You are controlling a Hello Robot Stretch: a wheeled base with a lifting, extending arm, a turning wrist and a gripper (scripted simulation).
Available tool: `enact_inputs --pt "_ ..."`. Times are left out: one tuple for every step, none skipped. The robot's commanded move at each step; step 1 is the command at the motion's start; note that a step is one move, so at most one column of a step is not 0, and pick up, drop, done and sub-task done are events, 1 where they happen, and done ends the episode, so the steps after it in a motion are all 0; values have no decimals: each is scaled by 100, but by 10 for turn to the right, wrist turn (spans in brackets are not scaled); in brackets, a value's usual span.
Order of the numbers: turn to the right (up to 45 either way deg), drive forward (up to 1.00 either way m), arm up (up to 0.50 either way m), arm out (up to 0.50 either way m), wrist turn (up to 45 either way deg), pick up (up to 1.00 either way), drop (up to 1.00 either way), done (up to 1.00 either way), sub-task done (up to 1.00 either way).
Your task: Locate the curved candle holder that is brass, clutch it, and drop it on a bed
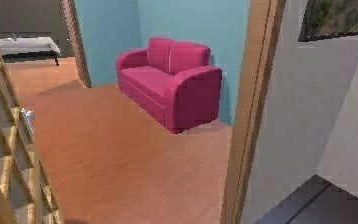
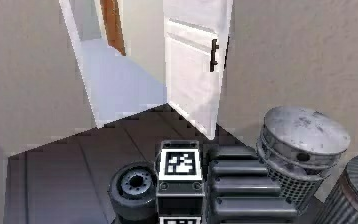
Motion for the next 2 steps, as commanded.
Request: enact_inputs --pt "0 15 0 0 0 0 0 0 0" --pt "210 0 0 0 0 0 0 0 0"
